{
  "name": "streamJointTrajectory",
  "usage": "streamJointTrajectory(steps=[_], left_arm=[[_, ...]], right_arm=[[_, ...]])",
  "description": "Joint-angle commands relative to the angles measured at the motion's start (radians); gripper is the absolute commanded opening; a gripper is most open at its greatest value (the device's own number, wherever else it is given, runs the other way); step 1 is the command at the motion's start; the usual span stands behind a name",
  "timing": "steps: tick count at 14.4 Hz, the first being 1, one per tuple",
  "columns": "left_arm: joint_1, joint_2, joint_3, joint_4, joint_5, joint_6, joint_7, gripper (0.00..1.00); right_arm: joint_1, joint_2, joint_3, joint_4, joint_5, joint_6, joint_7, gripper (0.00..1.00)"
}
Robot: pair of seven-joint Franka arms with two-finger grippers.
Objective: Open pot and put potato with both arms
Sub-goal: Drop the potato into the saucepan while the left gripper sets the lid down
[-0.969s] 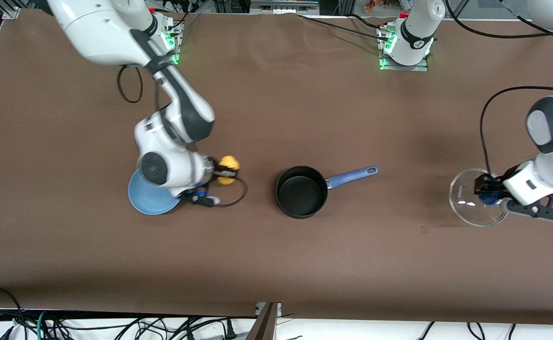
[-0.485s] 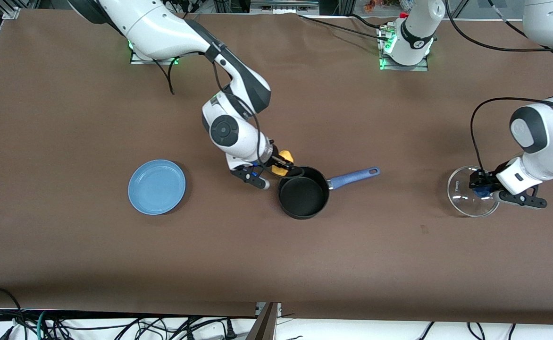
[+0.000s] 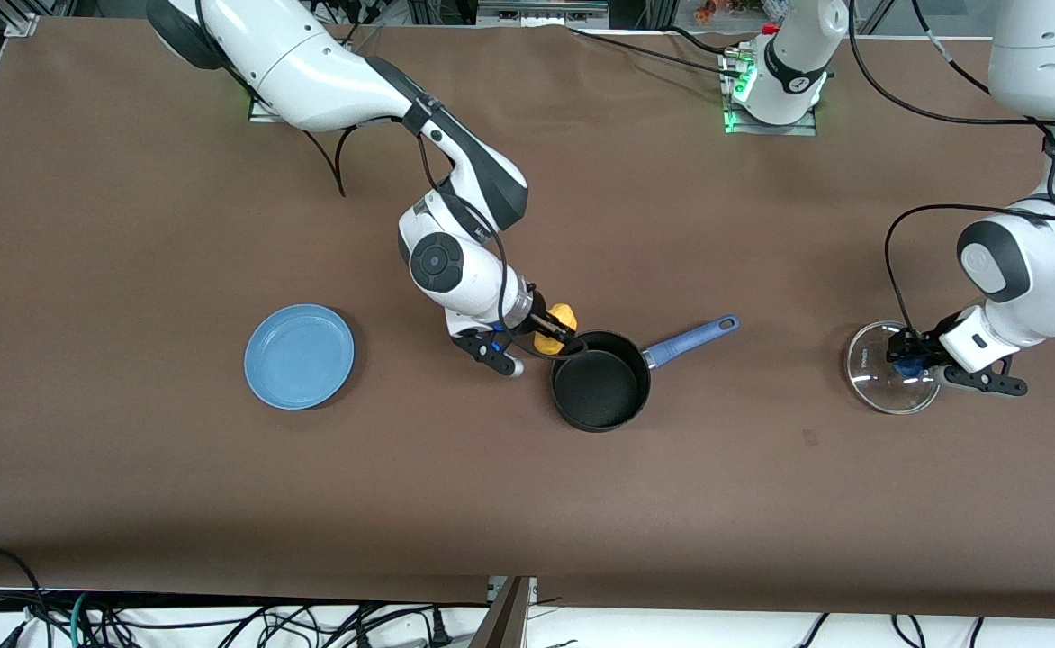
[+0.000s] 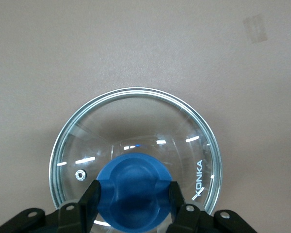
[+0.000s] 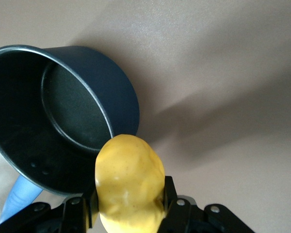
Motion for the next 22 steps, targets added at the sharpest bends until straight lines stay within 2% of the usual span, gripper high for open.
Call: streamJointTrajectory(steps=[1,2,3,6,7,8,9,10,14,18,20,22], left_arm=[[0.003,0.006,0.001,0.011,-0.036,0.008,0.041,0.67],[0.003,0.003,0.001,0.017,-0.034,0.001,0.041,0.86],[0.003,-0.005,0.001,0.031,-0.033,-0.008,0.037,1.0],[-0.003,-0.043,-0.001,0.121,-0.025,-0.176,0.012,1.0],[-0.006,-0.057,-0.001,0.163,-0.018,-0.258,-0.024,1.0],[-0.009,-0.074,-0.001,0.21,0.014,-0.342,-0.076,1.0],[-0.012,-0.094,-0.004,0.261,0.071,-0.42,-0.138,1.0],[-0.015,-0.114,-0.012,0.304,0.122,-0.494,-0.213,1.0],[-0.018,-0.232,-0.09,0.396,0.205,-0.71,-0.429,1.0],[-0.02,-0.275,-0.101,0.534,0.212,-0.914,-0.445,1.0],[-0.02,-0.29,-0.102,0.565,0.239,-0.979,-0.462,1.0],[-0.02,-0.309,-0.107,0.568,0.24,-1.028,-0.486,1.0]], right_arm=[[0.007,0.012,-0.002,0.102,0.059,-0.058,0.016,0.18],[0.008,0.016,-0.003,0.133,0.096,-0.049,0.024,0.18],[0.013,0.025,-0.005,0.15,0.102,-0.03,0.041,0.18],[0.03,0.06,-0.003,0.155,0.105,0.106,0.066,0.18],[0.034,0.073,-0.003,0.153,0.104,0.126,0.067,0.25],[0.045,0.082,-0.006,0.153,0.101,0.152,0.067,0.42],[0.054,0.088,-0.008,0.153,0.096,0.169,0.07,0.92],[0.06,0.087,-0.014,0.15,0.075,0.169,0.064,1.0],[0.045,0.071,-0.023,0.155,0.046,0.099,0.059,1.0],[-0.025,-0.007,-0.06,0.152,-0.017,-0.076,-0.026,1.0],[-0.061,-0.053,-0.068,0.147,-0.026,-0.189,-0.106,1.0],[-0.067,-0.126,-0.173,0.092,-0.028,-0.33,-0.125,1.0]])
